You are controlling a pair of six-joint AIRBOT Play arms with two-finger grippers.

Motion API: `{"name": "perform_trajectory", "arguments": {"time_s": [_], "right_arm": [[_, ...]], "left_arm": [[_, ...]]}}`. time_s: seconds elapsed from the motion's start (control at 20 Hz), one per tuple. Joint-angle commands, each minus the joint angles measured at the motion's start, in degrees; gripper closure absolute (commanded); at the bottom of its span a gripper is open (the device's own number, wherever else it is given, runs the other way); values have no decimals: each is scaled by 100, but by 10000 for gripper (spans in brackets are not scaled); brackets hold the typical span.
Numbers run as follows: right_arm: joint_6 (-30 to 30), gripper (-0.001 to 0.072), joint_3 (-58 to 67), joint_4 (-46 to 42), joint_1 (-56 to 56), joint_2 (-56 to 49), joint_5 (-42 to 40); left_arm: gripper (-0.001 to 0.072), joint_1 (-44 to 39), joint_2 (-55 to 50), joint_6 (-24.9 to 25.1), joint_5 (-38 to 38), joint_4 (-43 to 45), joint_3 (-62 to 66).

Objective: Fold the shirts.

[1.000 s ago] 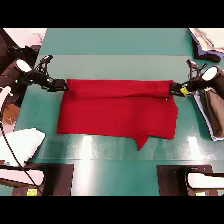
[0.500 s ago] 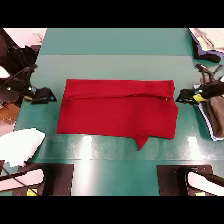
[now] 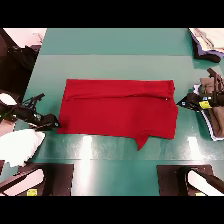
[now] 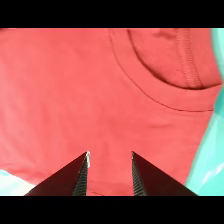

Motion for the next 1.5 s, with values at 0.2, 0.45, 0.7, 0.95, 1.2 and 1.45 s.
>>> {"name": "perform_trajectory", "arguments": {"time_s": [0.2, 0.45, 0.7, 0.95, 1.2, 1.45], "right_arm": [[-42, 407, -39, 144, 302, 42, 22], [-39, 408, -39, 146, 328, 44, 28], [46, 407, -39, -120, 306, 42, 214], [1082, 306, -579, -1720, 297, 42, 1126], [1217, 179, -1676, -1388, 297, 39, 702], [1215, 247, -2057, -826, 337, 37, -4]], "left_arm": [[113, 4, 50, 15, 710, -297, -542], [125, 0, 50, 120, 949, -817, -546], [677, 0, 50, 352, 905, -1110, -518], [677, 0, 212, 380, 787, -1137, -85], [676, 0, 317, 380, 761, -1158, 79], [676, 0, 317, 380, 734, -1167, 79]]}}
